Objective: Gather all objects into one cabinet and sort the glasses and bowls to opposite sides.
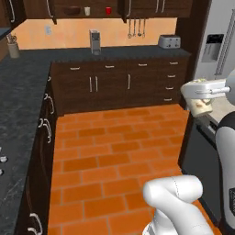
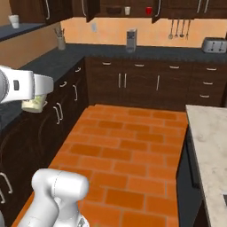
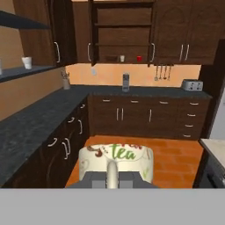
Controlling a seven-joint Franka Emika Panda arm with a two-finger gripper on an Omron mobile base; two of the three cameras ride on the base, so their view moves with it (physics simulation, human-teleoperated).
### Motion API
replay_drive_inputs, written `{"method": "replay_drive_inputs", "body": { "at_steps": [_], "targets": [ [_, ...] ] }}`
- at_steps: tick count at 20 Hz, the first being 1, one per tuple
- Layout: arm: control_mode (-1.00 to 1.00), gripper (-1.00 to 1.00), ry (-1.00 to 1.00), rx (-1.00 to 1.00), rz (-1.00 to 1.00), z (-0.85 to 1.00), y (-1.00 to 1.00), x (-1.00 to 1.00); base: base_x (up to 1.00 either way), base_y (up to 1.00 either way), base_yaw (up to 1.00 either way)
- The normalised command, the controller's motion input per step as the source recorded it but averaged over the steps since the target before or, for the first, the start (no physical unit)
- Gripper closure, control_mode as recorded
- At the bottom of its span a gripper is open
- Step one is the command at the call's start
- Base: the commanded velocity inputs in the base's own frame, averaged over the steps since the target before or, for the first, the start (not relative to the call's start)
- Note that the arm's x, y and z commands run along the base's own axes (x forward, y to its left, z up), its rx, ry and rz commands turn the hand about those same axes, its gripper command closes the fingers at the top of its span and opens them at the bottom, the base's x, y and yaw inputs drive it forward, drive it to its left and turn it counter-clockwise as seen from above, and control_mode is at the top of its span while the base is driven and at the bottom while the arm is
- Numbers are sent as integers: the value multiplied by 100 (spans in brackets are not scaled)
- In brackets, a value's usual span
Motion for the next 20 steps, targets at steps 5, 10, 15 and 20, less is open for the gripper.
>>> {"method": "replay_drive_inputs", "body": {
  "at_steps": [5,10,15,20],
  "targets": [
    [100,100,0,0,0,0,0,0,100,0,0],
    [100,100,0,0,0,0,0,0,100,0,0],
    [100,100,0,0,0,0,0,0,100,0,0],
    [100,100,0,0,0,0,0,0,94,-2,-3]
  ]
}}
